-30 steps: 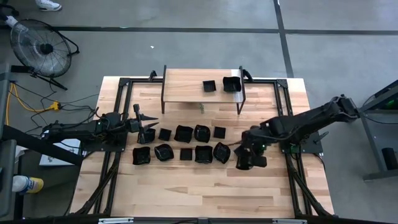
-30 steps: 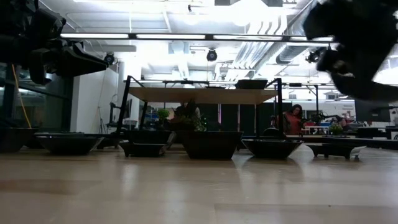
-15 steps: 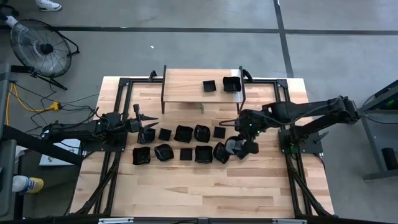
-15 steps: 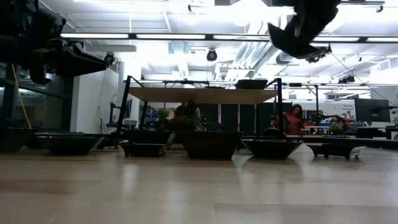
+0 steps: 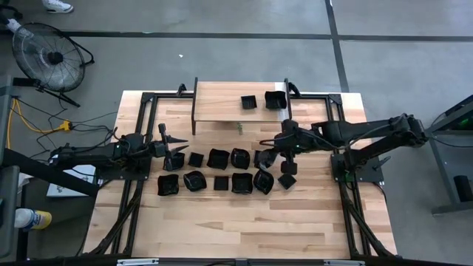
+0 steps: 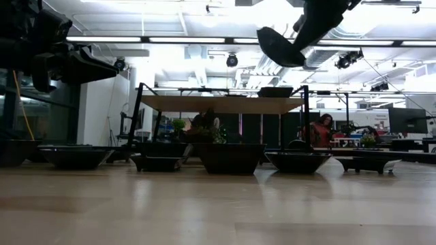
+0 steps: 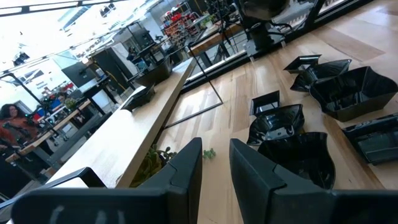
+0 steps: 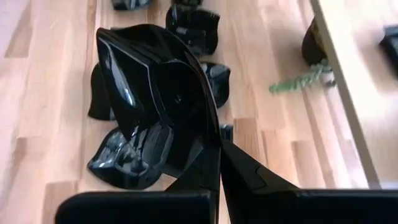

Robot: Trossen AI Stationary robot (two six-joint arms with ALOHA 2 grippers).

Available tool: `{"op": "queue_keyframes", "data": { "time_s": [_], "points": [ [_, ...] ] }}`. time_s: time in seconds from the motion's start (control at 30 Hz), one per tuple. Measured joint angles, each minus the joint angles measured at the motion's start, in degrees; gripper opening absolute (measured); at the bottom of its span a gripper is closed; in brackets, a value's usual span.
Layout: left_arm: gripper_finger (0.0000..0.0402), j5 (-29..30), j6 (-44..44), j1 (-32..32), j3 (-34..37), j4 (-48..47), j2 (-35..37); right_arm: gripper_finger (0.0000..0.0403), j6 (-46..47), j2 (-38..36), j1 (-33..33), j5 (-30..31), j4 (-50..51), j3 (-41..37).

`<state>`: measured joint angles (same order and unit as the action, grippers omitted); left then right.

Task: Pick & Place Mini shaped plates
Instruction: Put the leaf shaped plate on the shelf

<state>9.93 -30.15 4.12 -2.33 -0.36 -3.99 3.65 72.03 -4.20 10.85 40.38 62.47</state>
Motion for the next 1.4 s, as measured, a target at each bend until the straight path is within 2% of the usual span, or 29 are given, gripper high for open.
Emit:
{"op": "queue_keyframes", "data": {
  "time_s": [0.17, 0.53, 0.87, 1.13, 1.4],
  "points": [
    [0.0078, 0.0, 0.0, -0.02, 0.02, 0.06, -0.01, 0.0, -1.17, 0.02, -2.23, 0.53, -7.32, -4.77],
    [0.0078, 0.0, 0.26, 0.0, 0.02, 0.25, -0.02, 0.0, -3.76, 0.02, -6.43, 7.32, -23.97, -11.87],
    [0.0078, -0.12, 0.63, 0.0, 0.04, 0.89, -0.01, 0.0, -7.56, 0.02, -8.73, 16.93, -40.07, -17.77],
    [0.0078, -4.07, -0.68, -0.02, 0.09, 9.17, -1.41, 0.0, -13.63, 0.02, -9.1, 23.86, -62.23, -25.52],
    [0.0079, -3.15, -2.62, -0.02, 0.09, 22.86, -11.87, 0.0, -20.81, 0.58, -8.11, 25.78, -76.5, -28.58]
  ]
}}
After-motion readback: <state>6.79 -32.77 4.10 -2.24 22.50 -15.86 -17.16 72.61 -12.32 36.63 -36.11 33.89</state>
